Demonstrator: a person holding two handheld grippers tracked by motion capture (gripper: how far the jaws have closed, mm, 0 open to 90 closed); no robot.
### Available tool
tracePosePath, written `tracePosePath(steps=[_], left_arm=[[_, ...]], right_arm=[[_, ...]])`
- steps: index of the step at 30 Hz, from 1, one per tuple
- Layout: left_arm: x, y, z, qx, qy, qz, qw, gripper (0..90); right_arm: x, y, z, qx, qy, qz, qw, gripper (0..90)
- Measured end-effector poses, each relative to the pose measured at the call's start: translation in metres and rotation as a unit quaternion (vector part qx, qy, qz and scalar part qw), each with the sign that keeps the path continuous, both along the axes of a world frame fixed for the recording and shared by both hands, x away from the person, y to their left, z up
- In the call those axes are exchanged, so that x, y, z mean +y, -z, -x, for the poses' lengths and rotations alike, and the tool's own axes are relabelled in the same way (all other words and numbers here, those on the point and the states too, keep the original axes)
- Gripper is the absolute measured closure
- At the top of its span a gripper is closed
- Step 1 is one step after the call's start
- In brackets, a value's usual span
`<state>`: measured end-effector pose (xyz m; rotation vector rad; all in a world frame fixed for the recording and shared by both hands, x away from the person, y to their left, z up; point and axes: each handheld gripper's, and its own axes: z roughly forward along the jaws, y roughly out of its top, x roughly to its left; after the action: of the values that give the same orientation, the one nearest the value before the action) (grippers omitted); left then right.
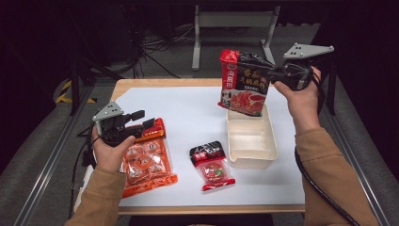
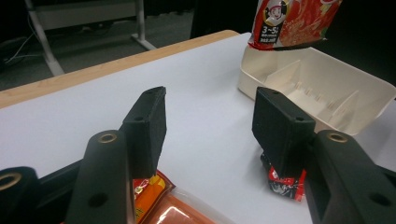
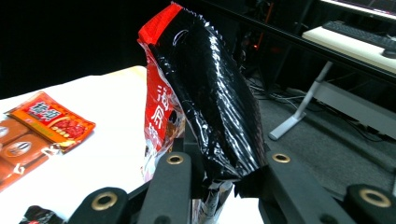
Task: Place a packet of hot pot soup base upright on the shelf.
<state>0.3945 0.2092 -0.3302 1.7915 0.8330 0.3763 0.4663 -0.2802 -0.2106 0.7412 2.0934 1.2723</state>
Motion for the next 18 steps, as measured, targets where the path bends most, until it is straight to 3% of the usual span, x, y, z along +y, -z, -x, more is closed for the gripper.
tracePosePath(steps=[11, 18], left_arm=[[0.003, 0.001, -0.001, 0.001, -0.004, 0.0, 1.0, 45.7], [0.003, 0.001, -0.001, 0.001, -0.004, 0.0, 1.0, 45.7]], right_arm=[[-0.009, 0.014, -0.011, -0.013, 0.011, 0.012, 0.9998, 78.3], [-0.014, 0.024, -0.015, -0.008, 0.007, 0.015, 0.9998, 78.2]])
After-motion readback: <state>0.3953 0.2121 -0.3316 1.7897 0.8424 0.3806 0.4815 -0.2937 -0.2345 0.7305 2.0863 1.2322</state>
